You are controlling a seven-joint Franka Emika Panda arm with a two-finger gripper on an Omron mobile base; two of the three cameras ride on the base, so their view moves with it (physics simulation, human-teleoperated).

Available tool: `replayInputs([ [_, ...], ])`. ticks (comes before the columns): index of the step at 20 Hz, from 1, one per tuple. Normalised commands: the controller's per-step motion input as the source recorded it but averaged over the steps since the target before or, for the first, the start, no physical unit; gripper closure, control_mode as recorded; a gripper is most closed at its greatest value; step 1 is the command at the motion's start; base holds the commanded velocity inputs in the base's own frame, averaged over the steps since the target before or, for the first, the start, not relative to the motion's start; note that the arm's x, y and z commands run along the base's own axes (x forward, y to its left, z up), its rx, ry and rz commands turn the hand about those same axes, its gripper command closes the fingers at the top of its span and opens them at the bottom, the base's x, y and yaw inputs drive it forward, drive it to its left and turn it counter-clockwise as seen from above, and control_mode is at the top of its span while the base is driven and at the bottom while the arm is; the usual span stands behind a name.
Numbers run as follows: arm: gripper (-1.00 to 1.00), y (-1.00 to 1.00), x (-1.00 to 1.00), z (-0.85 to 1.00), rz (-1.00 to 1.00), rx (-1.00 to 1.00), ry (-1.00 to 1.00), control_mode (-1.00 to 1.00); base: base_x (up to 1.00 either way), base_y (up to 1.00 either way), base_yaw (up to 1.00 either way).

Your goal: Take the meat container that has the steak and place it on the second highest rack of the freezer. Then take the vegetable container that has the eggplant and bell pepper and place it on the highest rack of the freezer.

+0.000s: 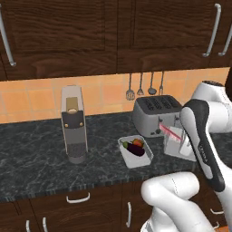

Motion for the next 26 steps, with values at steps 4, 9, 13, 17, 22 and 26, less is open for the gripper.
replayInputs([
  [4, 1.00, 0.05, -0.66, 0.06, 0.12, 0.00, -0.24, -1.00, 0.00, 0.00, 0.00],
  [9, 1.00, 0.02, -0.10, 0.04, 0.10, -0.03, -0.17, -1.00, 0.00, 0.00, 0.00],
  [13, 1.00, 0.00, 0.00, 0.00, 0.00, 0.00, 0.00, -1.00, 0.00, 0.00, 0.00],
  [17, 1.00, 0.00, -0.04, 0.00, 0.00, 0.00, 0.00, 1.00, -0.14, 0.00, 0.00],
  [22, 1.00, 0.00, 0.00, 0.00, 0.00, 0.00, 0.00, 1.00, -0.99, 0.00, -0.07],
  [26, 1.00, 0.00, 0.00, 0.00, 0.00, 0.00, 0.00, 1.00, -0.41, 0.05, -0.82],
])
